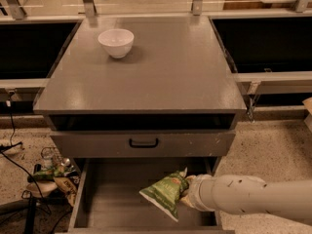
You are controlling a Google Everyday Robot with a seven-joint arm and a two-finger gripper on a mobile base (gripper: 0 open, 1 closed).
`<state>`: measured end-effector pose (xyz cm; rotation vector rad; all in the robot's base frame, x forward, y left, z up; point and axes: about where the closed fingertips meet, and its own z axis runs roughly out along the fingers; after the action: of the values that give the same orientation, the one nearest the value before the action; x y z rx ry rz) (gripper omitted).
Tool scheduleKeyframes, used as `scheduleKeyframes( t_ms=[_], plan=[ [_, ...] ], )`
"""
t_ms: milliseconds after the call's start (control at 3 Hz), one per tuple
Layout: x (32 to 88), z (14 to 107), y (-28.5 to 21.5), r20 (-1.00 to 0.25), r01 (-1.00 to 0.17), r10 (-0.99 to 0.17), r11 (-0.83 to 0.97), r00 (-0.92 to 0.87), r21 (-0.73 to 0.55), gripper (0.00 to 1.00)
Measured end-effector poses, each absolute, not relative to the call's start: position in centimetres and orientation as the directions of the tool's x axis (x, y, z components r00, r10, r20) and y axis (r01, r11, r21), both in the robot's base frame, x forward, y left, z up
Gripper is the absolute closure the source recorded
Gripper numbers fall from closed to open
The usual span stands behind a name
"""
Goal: Place green jalapeno chip bag into middle drawer
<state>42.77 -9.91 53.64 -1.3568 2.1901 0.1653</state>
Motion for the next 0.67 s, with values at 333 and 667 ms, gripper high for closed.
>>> scheduleKeyframes(
  t_ms=[333,667],
  plan=[
    [44.93,50.25,-8.91,-0.516,-0.833,-0.769,0.526,-0.377,-0.174,1.0],
    [44.93,50.25,-8.91,-0.516,-0.833,-0.769,0.526,-0.377,-0.174,1.0]
  ],
)
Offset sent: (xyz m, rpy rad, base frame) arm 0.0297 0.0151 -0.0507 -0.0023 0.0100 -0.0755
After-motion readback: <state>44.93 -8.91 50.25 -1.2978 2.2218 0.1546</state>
